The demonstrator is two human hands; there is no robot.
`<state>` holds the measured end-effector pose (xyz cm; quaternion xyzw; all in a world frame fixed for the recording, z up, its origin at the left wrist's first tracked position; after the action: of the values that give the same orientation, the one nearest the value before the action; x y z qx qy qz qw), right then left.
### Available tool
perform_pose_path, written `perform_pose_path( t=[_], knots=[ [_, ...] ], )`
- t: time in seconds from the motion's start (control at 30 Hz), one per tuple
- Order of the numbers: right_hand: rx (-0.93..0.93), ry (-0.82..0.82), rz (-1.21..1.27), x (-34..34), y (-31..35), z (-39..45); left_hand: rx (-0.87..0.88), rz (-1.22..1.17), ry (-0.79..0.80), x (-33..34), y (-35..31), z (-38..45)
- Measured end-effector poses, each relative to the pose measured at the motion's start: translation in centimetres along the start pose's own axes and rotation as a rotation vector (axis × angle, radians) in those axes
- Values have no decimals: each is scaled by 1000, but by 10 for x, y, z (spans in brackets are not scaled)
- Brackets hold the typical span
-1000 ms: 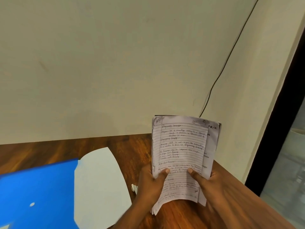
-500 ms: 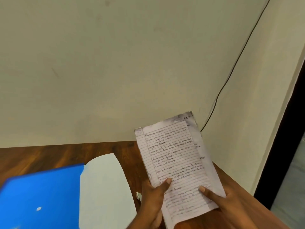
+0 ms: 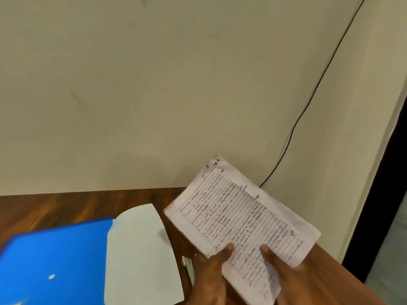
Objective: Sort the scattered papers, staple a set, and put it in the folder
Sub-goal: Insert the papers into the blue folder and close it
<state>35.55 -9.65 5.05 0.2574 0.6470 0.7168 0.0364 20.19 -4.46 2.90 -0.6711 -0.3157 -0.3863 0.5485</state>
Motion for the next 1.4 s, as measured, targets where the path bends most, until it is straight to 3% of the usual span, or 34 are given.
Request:
perform_pose_path(
  t=[0.17, 0.37, 0.5, 0.77, 1.1, 1.4],
  knots=[
    [17, -10, -246, -28, 32, 7, 151, 121, -21, -13, -61, 12],
    [-105, -132, -421, -48, 52, 21, 25, 584, 232, -5, -92, 22],
    [-168, -214, -471, -55, 44, 30, 74, 785, 193, 5, -74, 28],
    [-198, -218, -413, -68, 29, 31, 151, 787, 189, 9, -43, 39],
    [-67, -173, -514, -70, 7, 41, 172, 845, 68, -20, -30, 47],
    [-9, -154, -489, -78, -4, 45, 213, 936, 72, -21, -26, 48]
  ],
)
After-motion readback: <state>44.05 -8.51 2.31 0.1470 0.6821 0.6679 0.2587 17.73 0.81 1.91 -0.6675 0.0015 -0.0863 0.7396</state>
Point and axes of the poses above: each hand's wrist, its own z-axis towards the middle knuckle, its own x-axis out of the palm, y = z × x, the point moved 2 cm from there along z, towards the middle knuckle, and after that the axes turned 13 degrees about -z, right-handed, at the moved point
